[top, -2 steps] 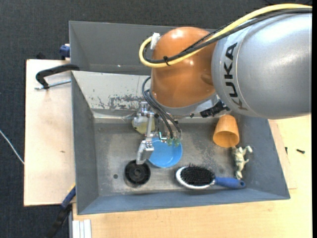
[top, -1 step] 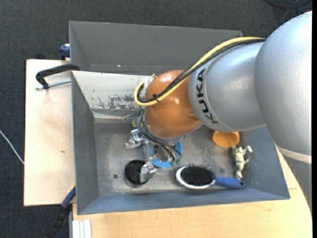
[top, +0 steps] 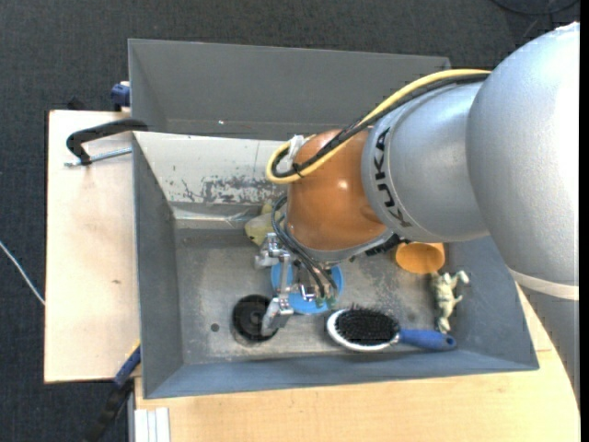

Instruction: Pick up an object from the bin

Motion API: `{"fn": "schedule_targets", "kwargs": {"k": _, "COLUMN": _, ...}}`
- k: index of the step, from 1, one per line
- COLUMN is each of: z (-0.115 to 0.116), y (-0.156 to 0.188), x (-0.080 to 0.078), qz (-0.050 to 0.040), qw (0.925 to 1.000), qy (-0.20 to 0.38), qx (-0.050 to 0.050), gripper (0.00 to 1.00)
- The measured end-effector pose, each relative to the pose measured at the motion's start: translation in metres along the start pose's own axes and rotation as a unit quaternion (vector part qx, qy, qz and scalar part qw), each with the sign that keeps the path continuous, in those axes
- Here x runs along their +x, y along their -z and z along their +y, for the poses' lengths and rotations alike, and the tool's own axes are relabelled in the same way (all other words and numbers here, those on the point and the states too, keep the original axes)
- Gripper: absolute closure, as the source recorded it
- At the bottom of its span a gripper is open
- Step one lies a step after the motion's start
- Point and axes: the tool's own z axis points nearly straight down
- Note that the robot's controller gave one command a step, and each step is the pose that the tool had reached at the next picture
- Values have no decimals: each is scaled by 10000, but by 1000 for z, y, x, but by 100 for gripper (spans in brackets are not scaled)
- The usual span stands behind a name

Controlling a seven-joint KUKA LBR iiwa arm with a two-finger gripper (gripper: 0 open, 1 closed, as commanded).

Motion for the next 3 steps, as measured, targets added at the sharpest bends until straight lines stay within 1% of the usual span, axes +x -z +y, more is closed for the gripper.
{"fn": "schedule_targets", "kwargs": {"k": 1, "z": 0, "y": 0, "x": 2, "qz": 62, "qw": 10000, "qy": -8, "qx": 0, "gripper": 100}}
{"fn": "schedule_targets", "kwargs": {"k": 2, "z": -1, "y": 137, "x": 17, "qz": -104, "qw": 9998, "qy": -159, "qx": 1, "gripper": 100}}
{"fn": "schedule_targets", "kwargs": {"k": 3, "z": 37, "y": 3, "x": -43, "qz": -86, "qw": 9909, "qy": 1344, "qx": 15, "gripper": 100}}
